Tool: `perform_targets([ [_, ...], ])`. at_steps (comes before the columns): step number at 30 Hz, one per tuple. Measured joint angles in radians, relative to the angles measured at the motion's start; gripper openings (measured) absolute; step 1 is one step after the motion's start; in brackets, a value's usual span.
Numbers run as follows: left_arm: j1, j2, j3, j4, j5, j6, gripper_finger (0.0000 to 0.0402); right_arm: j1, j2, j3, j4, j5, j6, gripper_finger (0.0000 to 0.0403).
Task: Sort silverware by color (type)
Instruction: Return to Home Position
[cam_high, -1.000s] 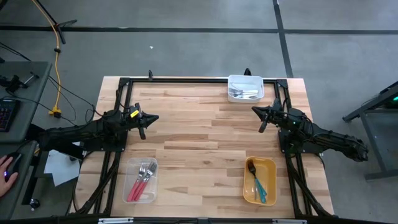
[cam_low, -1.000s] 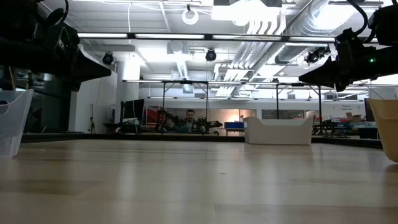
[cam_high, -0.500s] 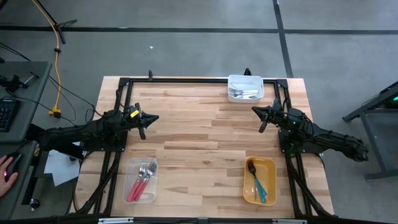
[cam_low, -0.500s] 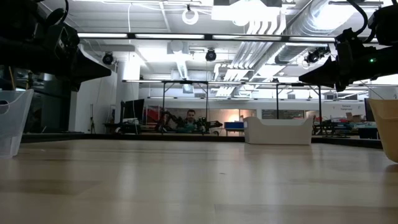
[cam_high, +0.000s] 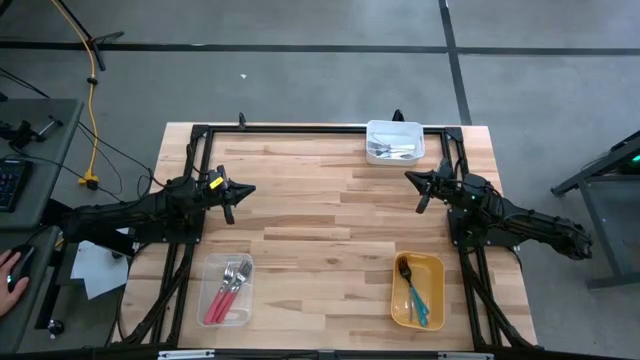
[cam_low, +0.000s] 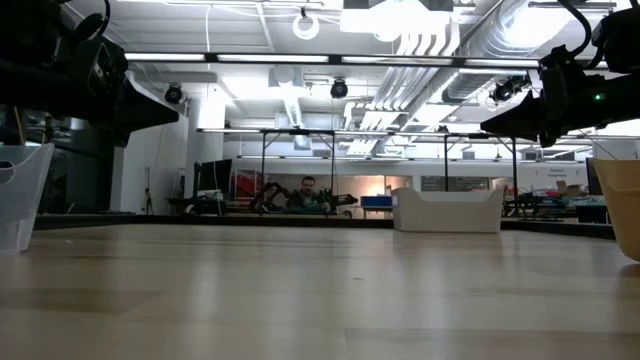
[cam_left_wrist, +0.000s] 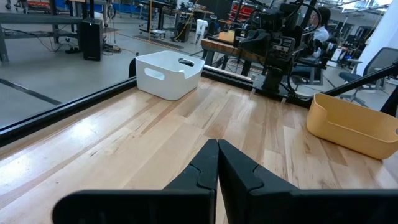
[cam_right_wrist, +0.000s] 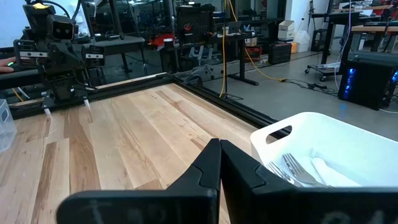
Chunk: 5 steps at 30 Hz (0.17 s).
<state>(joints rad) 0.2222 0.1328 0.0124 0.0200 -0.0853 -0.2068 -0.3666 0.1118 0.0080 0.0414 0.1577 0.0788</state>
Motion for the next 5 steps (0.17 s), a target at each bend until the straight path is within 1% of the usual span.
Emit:
perform_targets([
  [5,0.000,0.000,0.000,0.000,0.000,0.000,0.0000,0.000,0.000,0.000,0.000,0.000,0.000,0.0000],
])
